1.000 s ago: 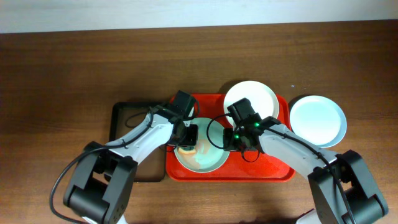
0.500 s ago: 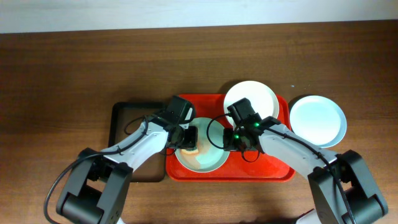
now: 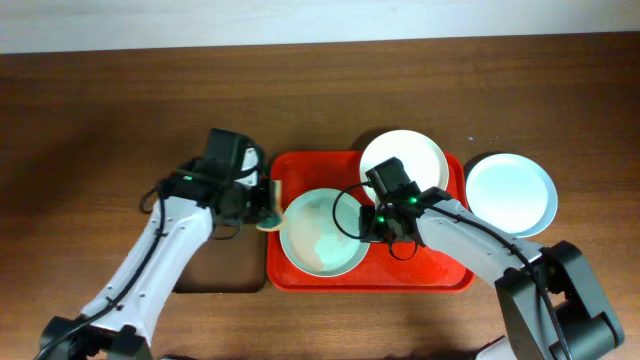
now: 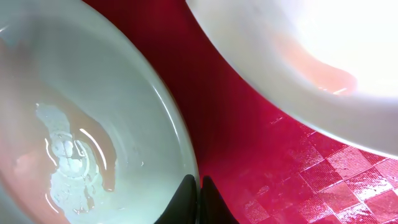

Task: Clean dirty plates on tray and stack at the side
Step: 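Return the sponge to the black tray and release it with left gripper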

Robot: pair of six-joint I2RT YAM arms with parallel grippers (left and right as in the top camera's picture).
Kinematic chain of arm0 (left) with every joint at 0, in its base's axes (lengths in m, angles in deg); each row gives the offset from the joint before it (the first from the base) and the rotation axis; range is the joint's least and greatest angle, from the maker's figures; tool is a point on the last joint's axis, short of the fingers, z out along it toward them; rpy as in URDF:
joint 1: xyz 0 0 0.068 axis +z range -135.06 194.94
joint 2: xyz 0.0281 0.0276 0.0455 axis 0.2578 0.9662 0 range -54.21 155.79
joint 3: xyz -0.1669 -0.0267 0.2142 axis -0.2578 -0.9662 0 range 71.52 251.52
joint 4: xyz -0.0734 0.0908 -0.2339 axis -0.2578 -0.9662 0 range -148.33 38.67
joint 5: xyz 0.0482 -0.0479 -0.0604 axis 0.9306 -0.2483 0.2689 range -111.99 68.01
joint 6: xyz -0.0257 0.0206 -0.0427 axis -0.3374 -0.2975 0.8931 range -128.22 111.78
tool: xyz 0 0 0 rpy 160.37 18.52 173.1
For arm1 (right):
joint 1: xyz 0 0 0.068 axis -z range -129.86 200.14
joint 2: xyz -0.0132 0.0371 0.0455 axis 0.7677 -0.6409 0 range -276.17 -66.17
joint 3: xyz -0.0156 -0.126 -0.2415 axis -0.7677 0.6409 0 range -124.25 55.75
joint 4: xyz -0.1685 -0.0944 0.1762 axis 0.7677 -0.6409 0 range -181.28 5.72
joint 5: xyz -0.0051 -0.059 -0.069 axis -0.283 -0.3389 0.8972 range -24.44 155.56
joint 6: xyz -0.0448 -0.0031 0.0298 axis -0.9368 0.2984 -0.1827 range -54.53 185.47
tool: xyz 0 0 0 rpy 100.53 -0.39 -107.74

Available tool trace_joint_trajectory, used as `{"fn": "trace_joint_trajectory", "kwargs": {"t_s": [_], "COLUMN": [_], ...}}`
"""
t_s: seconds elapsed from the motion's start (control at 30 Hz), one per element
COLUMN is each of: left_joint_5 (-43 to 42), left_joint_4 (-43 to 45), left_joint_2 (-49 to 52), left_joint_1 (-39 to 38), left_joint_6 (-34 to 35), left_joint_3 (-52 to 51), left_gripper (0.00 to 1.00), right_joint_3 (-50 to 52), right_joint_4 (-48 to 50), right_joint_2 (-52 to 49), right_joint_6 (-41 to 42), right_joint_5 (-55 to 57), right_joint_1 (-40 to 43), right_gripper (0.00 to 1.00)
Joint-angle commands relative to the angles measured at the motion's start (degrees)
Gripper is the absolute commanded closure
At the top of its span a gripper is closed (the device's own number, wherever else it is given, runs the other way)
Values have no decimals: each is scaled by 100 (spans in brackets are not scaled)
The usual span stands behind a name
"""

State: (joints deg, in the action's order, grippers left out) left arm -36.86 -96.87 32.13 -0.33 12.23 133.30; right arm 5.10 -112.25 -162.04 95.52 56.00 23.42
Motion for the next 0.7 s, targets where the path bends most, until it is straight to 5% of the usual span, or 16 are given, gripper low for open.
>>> {"fn": "trace_joint_trajectory", "kwargs": {"t_s": [0.0,0.07,0.37,0.67], "left_joint_5": [914,1537,1685,2688], "left_joint_4": [-483,-713,-420,-297], "left_joint_2": [-28,125,1340,1362], "left_joint_1": [289,295,295,295], "left_joint_6": [-413,-431,-605,-608], "left_joint_3": [35,-15,-262,-262], "left_gripper": [100,100,100,100], "right_joint_3": [26,26,26,26], "right_joint_4": [31,33,31,28], "right_joint_2": [-127,-127,-127,-127], "right_joint_6": [26,26,24,26], "right_joint_5": [-39,-39,-39,-37], "right_joint_1": [-26,-28,-26,-28], "right_gripper": [96,96,96,96]}}
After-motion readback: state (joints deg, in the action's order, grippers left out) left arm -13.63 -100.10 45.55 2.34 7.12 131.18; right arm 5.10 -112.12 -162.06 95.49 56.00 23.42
